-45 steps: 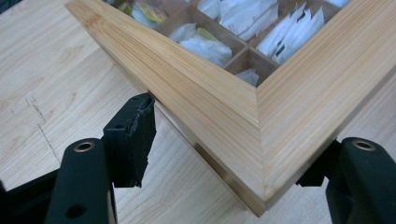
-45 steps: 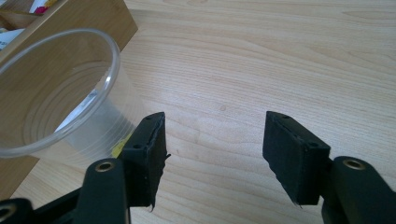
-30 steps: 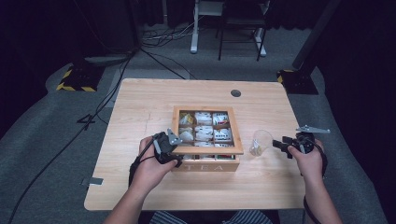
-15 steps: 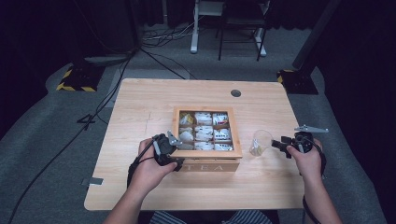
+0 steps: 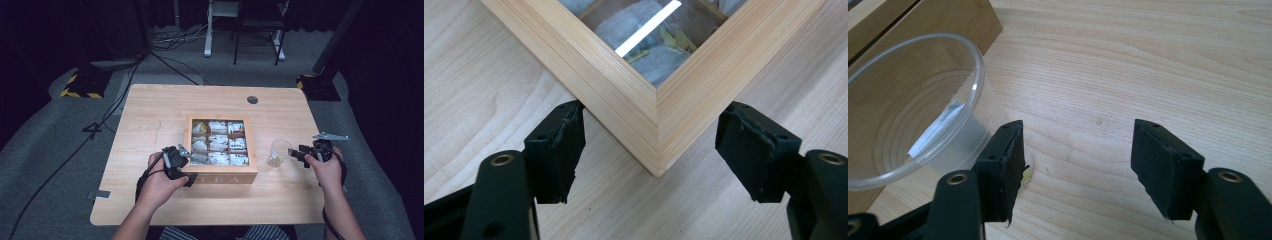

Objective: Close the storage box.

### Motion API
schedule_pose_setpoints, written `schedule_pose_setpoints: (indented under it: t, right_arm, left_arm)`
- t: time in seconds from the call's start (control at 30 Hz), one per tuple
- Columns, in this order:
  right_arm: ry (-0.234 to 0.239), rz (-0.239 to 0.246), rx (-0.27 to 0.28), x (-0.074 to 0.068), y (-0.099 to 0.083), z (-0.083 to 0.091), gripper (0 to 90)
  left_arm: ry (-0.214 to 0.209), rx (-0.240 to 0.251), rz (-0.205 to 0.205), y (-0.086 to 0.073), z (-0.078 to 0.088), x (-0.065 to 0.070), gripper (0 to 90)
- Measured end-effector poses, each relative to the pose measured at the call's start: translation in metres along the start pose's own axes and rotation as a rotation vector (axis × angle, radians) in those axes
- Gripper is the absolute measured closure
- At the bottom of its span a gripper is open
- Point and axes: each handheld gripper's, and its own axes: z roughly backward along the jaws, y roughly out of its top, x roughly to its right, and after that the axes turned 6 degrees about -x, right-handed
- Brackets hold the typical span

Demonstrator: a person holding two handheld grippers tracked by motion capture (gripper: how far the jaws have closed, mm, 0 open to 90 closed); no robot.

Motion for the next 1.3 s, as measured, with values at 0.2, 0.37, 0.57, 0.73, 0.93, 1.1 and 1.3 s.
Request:
schedule_pose_setpoints:
  t: [0.2, 0.37, 0.57, 0.73, 0.93, 1.1, 1.3]
  right_arm:
    - [0.003, -0.01, -0.006, 0.001, 0.0, -0.001, 39.0]
    - [-0.002, -0.015, -0.002, 0.004, -0.001, 0.001, 38.9]
    - [-0.009, -0.026, -0.007, 0.006, -0.005, 0.001, 38.9]
    - [-0.013, -0.029, -0.014, 0.009, -0.009, 0.001, 38.3]
    - [-0.019, -0.018, -0.003, 0.012, -0.013, -0.002, 34.2]
    - [-0.028, -0.001, 0.011, 0.015, -0.014, -0.004, 31.7]
    - [-0.036, 0.017, 0.02, 0.017, -0.016, -0.008, 29.2]
  left_arm:
    - [-0.035, 0.028, 0.005, -0.003, 0.005, -0.004, 27.6]
    - [-0.059, 0.076, -0.009, -0.006, 0.017, -0.009, 25.7]
    - [-0.045, 0.166, -0.016, -0.01, 0.031, -0.018, 22.6]
    - [-0.005, 0.236, 0.013, -0.017, 0.039, -0.038, 20.4]
    - [0.062, 0.255, 0.046, -0.026, 0.034, -0.058, 18.9]
    - [0.152, 0.225, 0.093, -0.035, 0.024, -0.077, 18.8]
    - [0.156, 0.227, 0.136, -0.047, 0.01, -0.097, 18.5]
